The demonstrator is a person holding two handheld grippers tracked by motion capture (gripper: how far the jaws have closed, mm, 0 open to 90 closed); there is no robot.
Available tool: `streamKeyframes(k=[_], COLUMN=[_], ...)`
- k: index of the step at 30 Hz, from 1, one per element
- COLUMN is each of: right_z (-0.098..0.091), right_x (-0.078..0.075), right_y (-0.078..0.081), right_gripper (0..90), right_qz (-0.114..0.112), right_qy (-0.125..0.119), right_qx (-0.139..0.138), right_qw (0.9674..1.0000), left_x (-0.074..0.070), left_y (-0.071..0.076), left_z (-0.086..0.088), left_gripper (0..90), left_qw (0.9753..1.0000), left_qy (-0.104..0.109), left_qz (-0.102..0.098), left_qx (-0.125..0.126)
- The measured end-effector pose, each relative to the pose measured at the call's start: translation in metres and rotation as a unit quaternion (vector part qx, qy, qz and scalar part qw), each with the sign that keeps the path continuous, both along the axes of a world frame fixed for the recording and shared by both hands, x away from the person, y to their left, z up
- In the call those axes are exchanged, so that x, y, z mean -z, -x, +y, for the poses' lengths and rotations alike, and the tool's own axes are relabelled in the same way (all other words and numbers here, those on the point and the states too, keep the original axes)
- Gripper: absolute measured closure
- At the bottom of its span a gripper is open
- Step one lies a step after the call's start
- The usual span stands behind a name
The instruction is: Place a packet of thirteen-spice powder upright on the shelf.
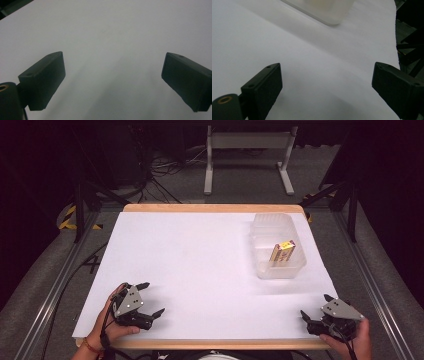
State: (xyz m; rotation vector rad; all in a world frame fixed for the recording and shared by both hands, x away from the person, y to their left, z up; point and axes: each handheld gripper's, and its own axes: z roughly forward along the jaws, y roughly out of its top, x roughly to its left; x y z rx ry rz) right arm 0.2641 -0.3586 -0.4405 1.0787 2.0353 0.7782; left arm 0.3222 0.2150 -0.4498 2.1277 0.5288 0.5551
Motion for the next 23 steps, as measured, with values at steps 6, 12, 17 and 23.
streamKeyframes(k=[6,12,17,23], right_z=[0.0013,0.0017,0.0008,0.0000], right_x=[-0.0005,0.0003,0.0009,-0.0005], right_y=[0.0006,0.0000,-0.0002,0.0001], right_gripper=[10.4,10.4,10.4,10.4], right_qz=[-0.006,-0.005,-0.004,-0.004], right_qy=[0.001,0.004,0.004,-0.008], right_qx=[-0.002,-0.001,0.000,-0.002], right_qw=[1.0000,1.0000,1.0000,1.0000], left_x=[-0.0004,-0.0001,-0.0002,-0.0008], left_y=[0.0002,-0.0006,-0.0019,-0.0025], left_z=[0.0008,-0.0005,-0.0008,0.0023], left_gripper=[6.0,6.0,6.0,5.9], left_qw=[1.0000,1.0000,1.0000,1.0000], left_qy=[0.001,0.000,-0.005,-0.001], left_qz=[0.000,0.001,0.001,0.001], left_qx=[-0.002,-0.002,-0.002,-0.010])
